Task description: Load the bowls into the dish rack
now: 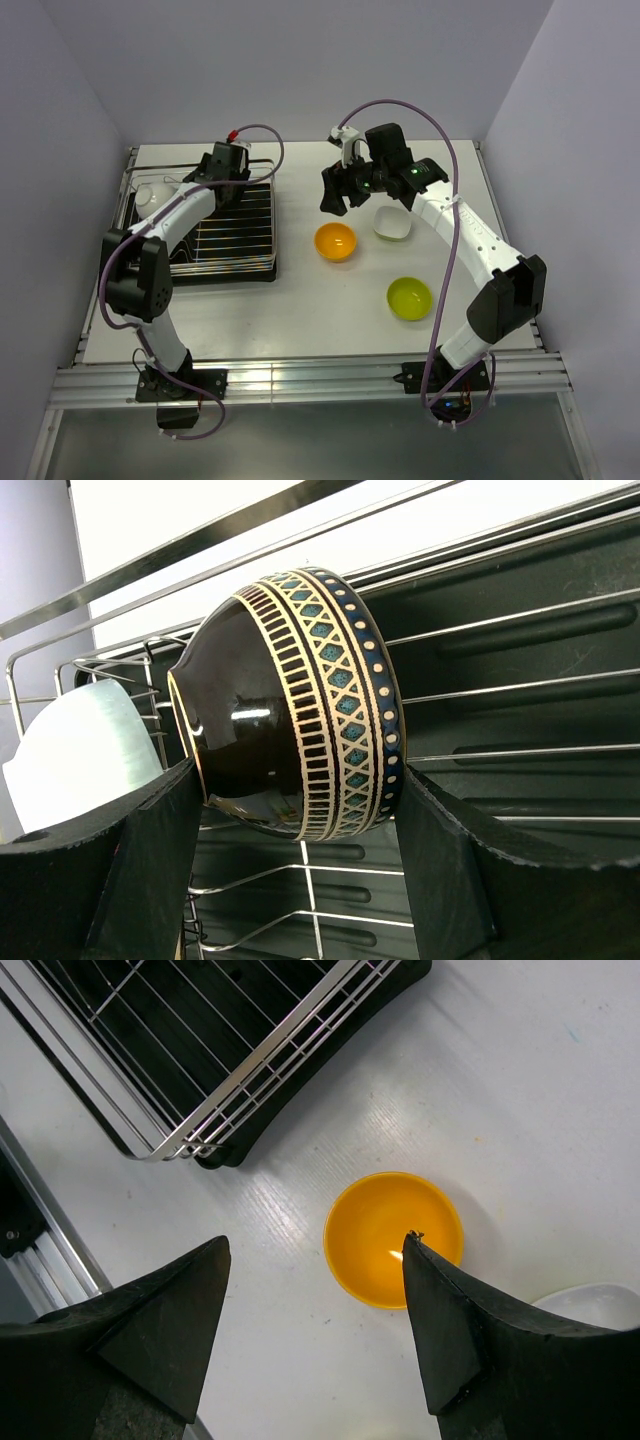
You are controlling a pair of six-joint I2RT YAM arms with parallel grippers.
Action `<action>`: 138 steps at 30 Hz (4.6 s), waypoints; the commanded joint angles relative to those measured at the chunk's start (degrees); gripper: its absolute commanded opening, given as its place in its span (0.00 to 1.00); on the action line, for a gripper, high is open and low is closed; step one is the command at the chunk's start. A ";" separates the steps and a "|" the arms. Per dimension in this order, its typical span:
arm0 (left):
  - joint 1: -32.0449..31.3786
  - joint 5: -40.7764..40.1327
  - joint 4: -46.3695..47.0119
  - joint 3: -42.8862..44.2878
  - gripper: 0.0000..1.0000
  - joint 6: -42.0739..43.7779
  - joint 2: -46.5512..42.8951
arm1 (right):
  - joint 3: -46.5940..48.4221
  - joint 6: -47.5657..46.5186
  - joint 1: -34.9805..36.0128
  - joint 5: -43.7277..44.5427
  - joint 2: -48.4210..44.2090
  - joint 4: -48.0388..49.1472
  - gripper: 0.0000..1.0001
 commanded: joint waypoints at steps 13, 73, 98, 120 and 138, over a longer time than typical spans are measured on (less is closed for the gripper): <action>0.16 5.87 -5.08 0.85 0.83 -3.48 5.93 | -0.18 -1.12 -0.44 0.66 -0.59 0.30 0.76; -2.92 12.99 -6.50 -6.44 0.99 6.01 -0.04 | 1.49 -3.14 -0.44 -1.36 0.91 -2.52 0.80; -3.27 14.92 -6.92 1.29 0.64 -0.40 -8.92 | -0.88 -1.48 -2.19 -3.03 -1.38 -1.81 0.79; 1.64 15.80 -8.25 2.87 0.40 -3.13 4.44 | -2.99 0.46 -6.77 -5.50 -2.79 -2.25 0.78; 2.36 22.29 -12.45 7.27 0.75 -2.78 1.91 | -2.90 -0.16 -7.56 -5.67 -3.66 -3.04 0.78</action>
